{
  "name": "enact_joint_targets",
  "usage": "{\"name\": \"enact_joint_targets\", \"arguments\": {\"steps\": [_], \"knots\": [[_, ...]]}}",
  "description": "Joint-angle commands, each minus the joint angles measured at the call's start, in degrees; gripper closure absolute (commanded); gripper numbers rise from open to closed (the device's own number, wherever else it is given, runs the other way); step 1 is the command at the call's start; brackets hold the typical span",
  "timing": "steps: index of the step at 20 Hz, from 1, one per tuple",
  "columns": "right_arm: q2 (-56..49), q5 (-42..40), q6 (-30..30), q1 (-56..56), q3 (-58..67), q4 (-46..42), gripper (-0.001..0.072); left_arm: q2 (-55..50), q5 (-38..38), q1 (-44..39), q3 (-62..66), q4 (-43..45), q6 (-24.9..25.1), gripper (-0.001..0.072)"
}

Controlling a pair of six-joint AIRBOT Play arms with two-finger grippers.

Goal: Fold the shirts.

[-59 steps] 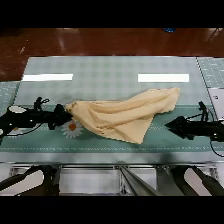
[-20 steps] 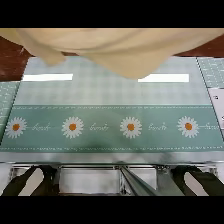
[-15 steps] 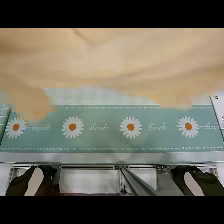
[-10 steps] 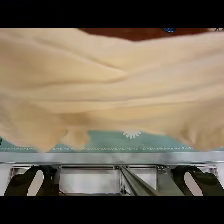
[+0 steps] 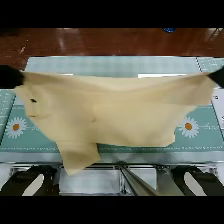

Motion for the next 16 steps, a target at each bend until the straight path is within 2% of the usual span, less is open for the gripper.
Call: {"name": "enact_joint_targets", "arguments": {"steps": [1,4,6,7,8,9,10,12,13,15,16], "knots": [[-14.19,-14.08,-3.15,-0.02,-5.42,7.74,0.0689,-13.53,13.14,-0.7,-5.79,1.03,-3.65,0.0688],[-28.94,-20.13,-4.57,-0.02,-1.46,12.98,0.0689,-25.73,23.85,-0.68,-4.33,-0.74,-3.74,0.0688],[-37.66,-20.02,-4.48,-0.02,3.58,16.72,0.0688,-32.48,24.76,-0.68,-0.74,-3.98,-6.1,0.0688],[-41.22,-19.8,-3.89,-0.02,6.21,18.69,0.0623,-35.06,24.09,-0.66,1.44,-6.67,-6.45,0.0686],[-43.95,-19.37,-2.95,-0.02,8.83,20.11,0.0437,-37.44,22.27,-0.48,4.31,-9.05,-6.4,0.0634],[-45.75,-18.16,-2.19,-0.11,11.41,20.28,0.0289,-39.32,19.32,-0.22,7.5,-10.19,-6.38,0.0432],[-46.75,-15.89,-2.1,-0.79,14.32,20.24,0.0296,-41.03,13.97,0.44,11.69,-10.1,-5.14,0.0194],[-46.27,-9.38,-1.4,-4.13,19.5,19.98,0.0297,-42.75,1.64,3.65,20.33,-9.84,-0.61,0.0203],[-45.33,-4.92,-1.4,-6.56,21.57,19.85,0.0297,-42.51,-3.89,6.16,23.91,-9.42,0.13,0.0204],[-41.31,3.67,-2.45,-12.04,22.34,17.25,0.0298,-40.17,-10.36,12.17,26.8,-9.64,0.07,0.0204],[-38.62,7.19,-2.86,-14.34,21.31,12.87,0.0298,-38.25,-12.0,15.15,25.86,-9.73,-0.17,0.0204]]}}
